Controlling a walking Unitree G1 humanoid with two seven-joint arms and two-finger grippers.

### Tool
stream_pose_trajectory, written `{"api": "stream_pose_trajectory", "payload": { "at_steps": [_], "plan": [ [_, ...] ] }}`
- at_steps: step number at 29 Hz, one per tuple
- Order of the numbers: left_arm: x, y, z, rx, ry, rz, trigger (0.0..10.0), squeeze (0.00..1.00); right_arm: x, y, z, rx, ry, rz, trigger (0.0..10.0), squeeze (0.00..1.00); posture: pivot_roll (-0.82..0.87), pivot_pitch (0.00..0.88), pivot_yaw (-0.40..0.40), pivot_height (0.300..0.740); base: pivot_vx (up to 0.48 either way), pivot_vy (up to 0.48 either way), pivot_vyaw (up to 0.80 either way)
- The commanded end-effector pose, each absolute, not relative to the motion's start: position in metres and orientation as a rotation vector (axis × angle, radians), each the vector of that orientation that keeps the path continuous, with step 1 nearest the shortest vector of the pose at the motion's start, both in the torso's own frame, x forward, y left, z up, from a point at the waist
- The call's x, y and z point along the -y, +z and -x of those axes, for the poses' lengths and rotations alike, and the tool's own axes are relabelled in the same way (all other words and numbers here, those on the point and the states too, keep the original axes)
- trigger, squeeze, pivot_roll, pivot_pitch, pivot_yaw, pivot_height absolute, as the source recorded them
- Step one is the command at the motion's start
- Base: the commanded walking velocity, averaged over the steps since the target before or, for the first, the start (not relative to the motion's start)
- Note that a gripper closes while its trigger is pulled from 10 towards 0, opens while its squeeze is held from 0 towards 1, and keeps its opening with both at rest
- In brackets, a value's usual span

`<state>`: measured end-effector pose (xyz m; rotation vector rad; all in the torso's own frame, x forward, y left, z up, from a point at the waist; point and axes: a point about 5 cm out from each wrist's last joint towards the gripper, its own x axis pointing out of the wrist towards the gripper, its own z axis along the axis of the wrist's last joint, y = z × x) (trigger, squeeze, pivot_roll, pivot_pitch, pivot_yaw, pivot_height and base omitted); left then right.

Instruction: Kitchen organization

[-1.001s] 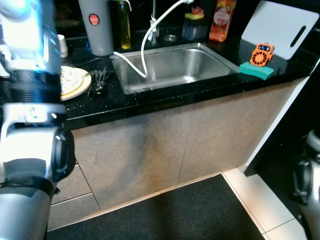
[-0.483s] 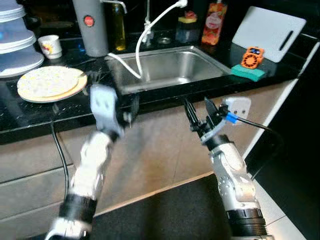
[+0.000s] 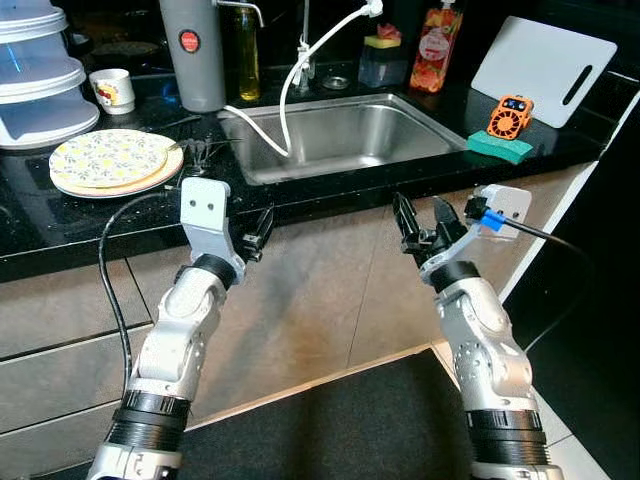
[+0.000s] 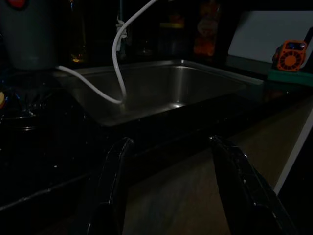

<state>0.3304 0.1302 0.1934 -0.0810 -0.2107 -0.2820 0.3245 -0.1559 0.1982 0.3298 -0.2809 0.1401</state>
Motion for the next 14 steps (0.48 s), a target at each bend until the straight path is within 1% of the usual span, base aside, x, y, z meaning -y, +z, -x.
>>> {"api": "stream_pose_trajectory", "payload": {
  "at_steps": [1,3,6,8,9,11,12,14],
  "plan": [
    [-0.131,0.194,-0.329,0.186,-0.270,0.075,10.0,0.00,0.156,0.202,-0.324,0.280,0.143,-0.362,10.0,0.00,0.01,0.000,-0.005,0.740,0.000,0.000,0.00],
    [-0.131,0.193,-0.328,0.178,-0.262,0.067,10.0,0.00,0.155,0.201,-0.324,0.274,0.151,-0.384,10.0,0.00,0.01,0.000,-0.007,0.740,0.000,0.000,0.00],
    [-0.131,0.187,-0.328,0.191,-0.254,-0.052,10.0,0.00,0.155,0.196,-0.326,0.244,0.163,-0.414,10.0,0.00,0.01,0.000,-0.015,0.740,0.000,0.000,0.00],
    [-0.132,0.184,-0.328,0.193,-0.246,-0.083,10.0,0.00,0.156,0.193,-0.326,0.226,0.161,-0.427,10.0,0.00,0.01,0.000,-0.015,0.740,0.000,0.000,0.00],
    [-0.137,0.179,-0.329,0.170,-0.223,-0.093,10.0,0.00,0.157,0.183,-0.327,0.171,0.146,-0.428,10.0,0.00,0.01,0.000,-0.015,0.740,0.000,0.000,0.00],
    [-0.137,0.179,-0.329,0.170,-0.223,-0.093,10.0,0.00,0.157,0.183,-0.327,0.171,0.146,-0.428,10.0,0.00,0.01,0.000,-0.015,0.740,0.000,0.000,0.00],
    [-0.140,0.176,-0.330,0.151,-0.214,-0.096,10.0,0.00,0.159,0.177,-0.327,0.129,0.128,-0.413,10.0,0.00,0.02,0.000,-0.021,0.740,0.000,0.000,0.00],
    [-0.141,0.172,-0.330,0.138,-0.210,-0.102,10.0,0.00,0.161,0.174,-0.327,0.122,0.109,-0.398,10.0,0.00,0.02,0.000,-0.022,0.740,0.000,0.000,0.00]
  ]
}}
